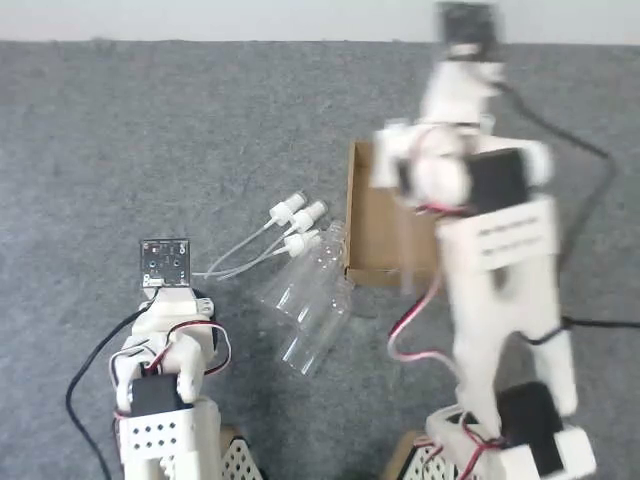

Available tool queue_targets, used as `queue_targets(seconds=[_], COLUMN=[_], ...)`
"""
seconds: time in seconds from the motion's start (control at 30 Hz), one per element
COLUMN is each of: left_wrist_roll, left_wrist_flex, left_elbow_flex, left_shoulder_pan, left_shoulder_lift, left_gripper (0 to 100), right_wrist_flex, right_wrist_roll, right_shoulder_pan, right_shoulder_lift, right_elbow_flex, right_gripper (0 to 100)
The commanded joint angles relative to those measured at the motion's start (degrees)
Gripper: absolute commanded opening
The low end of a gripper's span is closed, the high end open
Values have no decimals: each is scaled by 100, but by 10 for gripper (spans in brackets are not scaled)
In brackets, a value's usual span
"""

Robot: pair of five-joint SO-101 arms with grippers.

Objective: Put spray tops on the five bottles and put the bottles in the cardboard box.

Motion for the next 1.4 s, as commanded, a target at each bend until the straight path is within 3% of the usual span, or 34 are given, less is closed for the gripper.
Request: queue_targets(seconds=[0.0, 0.17, 0.57, 0.97, 1.37], left_wrist_roll=[-35, -35, -35, -35, -35], left_wrist_flex=[44, 44, 53, 53, 53], left_elbow_flex=[-48, -48, -48, -48, -48], left_shoulder_pan=[-35, -35, -35, -35, -35], left_shoulder_lift=[-97, -97, -97, -97, -97], left_gripper=[13, 13, 13, 13, 13], right_wrist_flex=[-919, -2132, -3433, -4031, -3433], right_wrist_roll=[-193, -492, -1029, -1468, -2523], right_shoulder_pan=[-831, -1411, -1481, -1516, -1543], right_shoulder_lift=[-127, 347, 1877, 2431, 2598], right_elbow_flex=[440, 1046, 1178, 1169, 721], right_gripper=[17, 13, 13, 17, 17])
